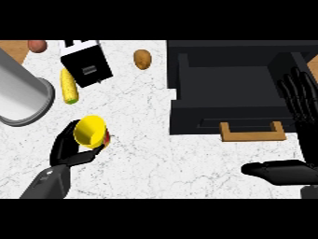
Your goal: Pick up the cup, place it into the drawer and close the drawer
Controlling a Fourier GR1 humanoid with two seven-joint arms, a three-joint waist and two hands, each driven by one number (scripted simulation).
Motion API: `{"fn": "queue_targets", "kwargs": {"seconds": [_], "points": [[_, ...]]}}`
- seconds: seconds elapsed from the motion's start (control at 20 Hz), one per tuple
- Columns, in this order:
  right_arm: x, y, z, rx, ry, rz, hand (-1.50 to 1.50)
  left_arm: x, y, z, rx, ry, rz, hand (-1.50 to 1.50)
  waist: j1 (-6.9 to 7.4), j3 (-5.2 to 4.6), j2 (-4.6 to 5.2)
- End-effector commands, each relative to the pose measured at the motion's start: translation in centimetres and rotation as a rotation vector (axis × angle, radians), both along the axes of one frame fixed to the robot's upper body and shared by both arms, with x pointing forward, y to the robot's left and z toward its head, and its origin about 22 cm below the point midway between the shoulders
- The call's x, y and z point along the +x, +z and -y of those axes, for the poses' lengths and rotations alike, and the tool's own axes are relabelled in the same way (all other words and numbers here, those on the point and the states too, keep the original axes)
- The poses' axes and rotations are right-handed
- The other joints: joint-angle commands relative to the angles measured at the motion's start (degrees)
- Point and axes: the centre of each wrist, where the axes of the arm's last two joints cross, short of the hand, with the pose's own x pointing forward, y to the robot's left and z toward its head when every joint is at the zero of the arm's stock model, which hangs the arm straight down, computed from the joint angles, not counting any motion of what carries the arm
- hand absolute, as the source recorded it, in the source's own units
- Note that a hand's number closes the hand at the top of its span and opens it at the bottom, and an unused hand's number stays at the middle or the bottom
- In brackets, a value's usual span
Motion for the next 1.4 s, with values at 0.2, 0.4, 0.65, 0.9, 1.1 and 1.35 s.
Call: {"fn": "queue_targets", "kwargs": {"seconds": [0.2,0.4,0.65,0.9,1.1,1.35], "points": [[1.0,-0.5,0.8,-0.011,0.001,-0.013,-1.5,1.2,0.2,3.3,-0.209,-0.105,0.159,1.5,0.27,0.03,0.02],[0.5,0.7,0.6,-0.017,-0.015,-0.002,-1.5,1.2,0.8,1.2,-0.172,-0.047,0.227,1.5,0.13,0.0,-0.03],[0.5,0.7,1.4,-0.017,-0.001,0.016,-1.5,0.9,1.1,-1.1,-0.114,0.148,0.261,1.5,0.0,0.0,0.08],[0.9,0.8,1.6,-0.014,-0.019,0.014,-1.5,2.7,2.7,-1.1,-0.147,0.097,0.33,1.5,0.21,0.04,-0.03],[-0.5,-0.1,2.7,-0.015,-0.035,-0.003,-1.5,5.7,5.6,0.5,-0.139,0.042,0.403,1.5,0.31,0.14,-0.44],[-0.9,0.3,2.3,-0.002,-0.024,-0.003,-1.5,8.9,9.9,2.6,-0.096,-0.075,0.437,1.5,1.1,0.22,-0.8]]}}
